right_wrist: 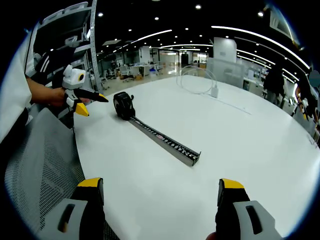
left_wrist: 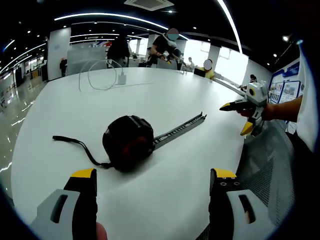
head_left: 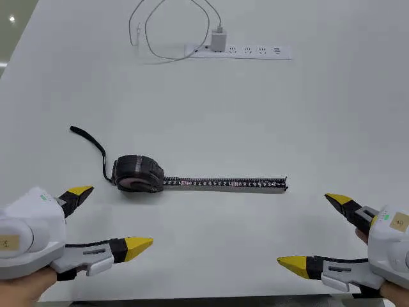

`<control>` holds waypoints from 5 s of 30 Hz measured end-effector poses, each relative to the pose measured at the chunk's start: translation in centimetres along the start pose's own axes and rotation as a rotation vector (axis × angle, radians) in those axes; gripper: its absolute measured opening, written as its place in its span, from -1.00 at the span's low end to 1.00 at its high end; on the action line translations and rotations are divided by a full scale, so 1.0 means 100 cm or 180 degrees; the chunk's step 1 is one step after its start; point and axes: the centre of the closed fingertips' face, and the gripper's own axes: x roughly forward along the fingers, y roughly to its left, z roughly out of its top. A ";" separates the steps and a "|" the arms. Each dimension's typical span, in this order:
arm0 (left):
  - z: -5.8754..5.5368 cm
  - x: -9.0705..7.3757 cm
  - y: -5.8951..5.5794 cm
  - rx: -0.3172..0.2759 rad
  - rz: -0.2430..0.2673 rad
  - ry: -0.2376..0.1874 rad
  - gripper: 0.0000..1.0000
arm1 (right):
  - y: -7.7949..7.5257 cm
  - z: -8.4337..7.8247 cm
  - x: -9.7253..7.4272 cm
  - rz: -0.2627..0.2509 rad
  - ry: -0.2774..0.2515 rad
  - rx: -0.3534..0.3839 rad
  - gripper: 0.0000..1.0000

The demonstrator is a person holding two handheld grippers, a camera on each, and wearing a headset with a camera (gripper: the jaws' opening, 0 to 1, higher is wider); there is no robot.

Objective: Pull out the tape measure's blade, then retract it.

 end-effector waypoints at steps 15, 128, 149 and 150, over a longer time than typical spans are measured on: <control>0.013 0.020 -0.002 0.0065 -0.0091 -0.0016 0.83 | -0.001 -0.001 0.000 -0.0002 0.0006 0.0008 0.86; 0.028 0.060 0.043 -0.0952 0.1349 -0.0137 0.34 | -0.052 0.028 0.030 0.0567 0.0490 -0.1104 0.10; 0.025 0.061 0.050 -0.1015 0.1461 -0.0129 0.20 | -0.053 0.025 0.050 0.0911 0.0771 -0.1404 -0.11; 0.025 0.061 0.050 -0.1016 0.1460 -0.0127 0.20 | -0.052 0.025 0.051 0.0935 0.0789 -0.1421 -0.12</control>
